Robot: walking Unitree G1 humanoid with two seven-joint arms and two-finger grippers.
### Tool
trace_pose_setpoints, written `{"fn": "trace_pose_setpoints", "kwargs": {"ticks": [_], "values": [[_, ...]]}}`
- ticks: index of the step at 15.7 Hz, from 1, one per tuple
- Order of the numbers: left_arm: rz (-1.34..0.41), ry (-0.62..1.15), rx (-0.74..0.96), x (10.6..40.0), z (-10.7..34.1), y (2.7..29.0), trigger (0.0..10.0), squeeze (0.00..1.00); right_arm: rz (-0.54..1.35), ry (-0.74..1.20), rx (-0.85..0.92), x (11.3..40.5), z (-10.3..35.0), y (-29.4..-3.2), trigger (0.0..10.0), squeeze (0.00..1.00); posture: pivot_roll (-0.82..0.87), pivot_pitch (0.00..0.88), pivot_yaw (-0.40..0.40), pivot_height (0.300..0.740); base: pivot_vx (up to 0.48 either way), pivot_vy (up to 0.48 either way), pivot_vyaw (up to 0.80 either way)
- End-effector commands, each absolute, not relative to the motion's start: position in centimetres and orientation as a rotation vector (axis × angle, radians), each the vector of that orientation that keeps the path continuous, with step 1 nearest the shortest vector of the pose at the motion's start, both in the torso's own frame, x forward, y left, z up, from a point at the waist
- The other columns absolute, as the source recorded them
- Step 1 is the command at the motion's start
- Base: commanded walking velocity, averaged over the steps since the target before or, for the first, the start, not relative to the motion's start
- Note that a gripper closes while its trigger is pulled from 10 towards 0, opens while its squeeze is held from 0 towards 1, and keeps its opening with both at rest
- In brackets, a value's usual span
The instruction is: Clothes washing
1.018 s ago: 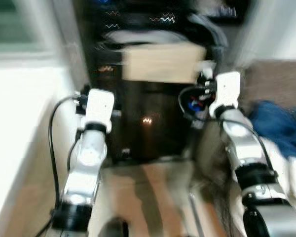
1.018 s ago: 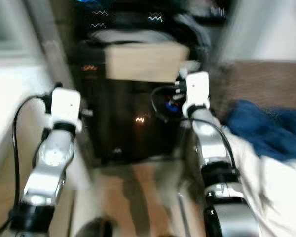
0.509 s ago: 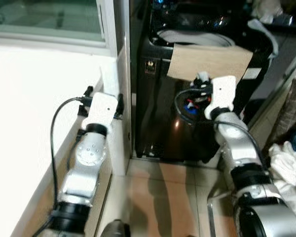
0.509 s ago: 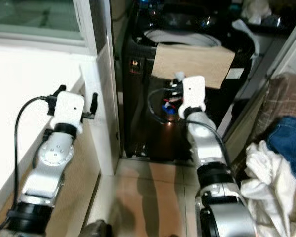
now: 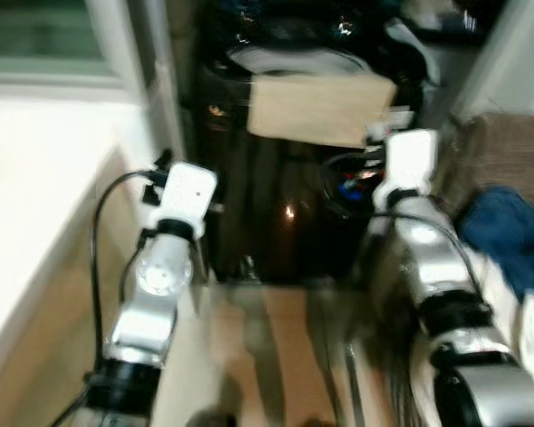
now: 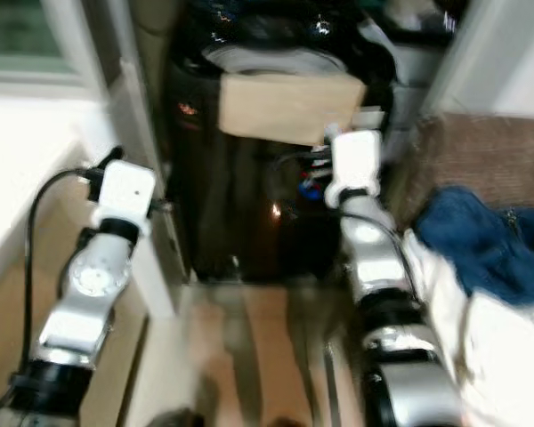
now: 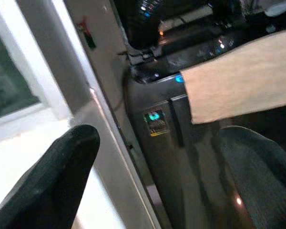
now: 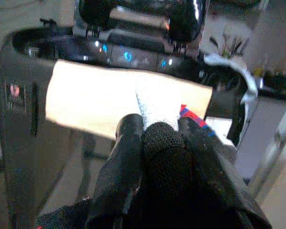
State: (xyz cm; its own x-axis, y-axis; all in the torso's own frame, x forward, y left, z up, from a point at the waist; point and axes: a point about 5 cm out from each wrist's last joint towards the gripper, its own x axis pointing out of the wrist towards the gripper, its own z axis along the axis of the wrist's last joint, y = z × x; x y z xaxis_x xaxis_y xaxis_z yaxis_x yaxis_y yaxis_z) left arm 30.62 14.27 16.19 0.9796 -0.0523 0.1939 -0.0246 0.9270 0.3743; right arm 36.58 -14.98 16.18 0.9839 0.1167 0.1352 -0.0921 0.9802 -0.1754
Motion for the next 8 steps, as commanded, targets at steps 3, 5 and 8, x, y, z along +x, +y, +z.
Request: {"fn": "trace_pose_setpoints", "kwargs": {"ticks": [3, 5, 8], "values": [[-0.048, -0.256, 0.338, 30.5, 17.2, 14.1, 10.0, 0.0, 0.102, -0.191, -0.185, 36.9, 17.5, -14.9, 10.0, 0.0, -0.03, 0.0, -0.017, 0.716, 0.48, 0.0, 0.0], [-0.069, -0.302, 0.37, 30.4, 17.9, 13.6, 10.0, 0.0, 0.081, -0.321, -0.184, 37.5, 20.9, -14.8, 10.0, 0.0, -0.03, 0.0, -0.017, 0.716, 0.48, 0.0, 0.0], [-0.099, -0.316, 0.367, 30.4, 18.1, 13.3, 10.0, 0.0, 0.049, -0.411, -0.21, 38.3, 23.7, -14.9, 10.0, 0.0, -0.02, 0.0, -0.018, 0.716, 0.48, 0.0, 0.0]]}}
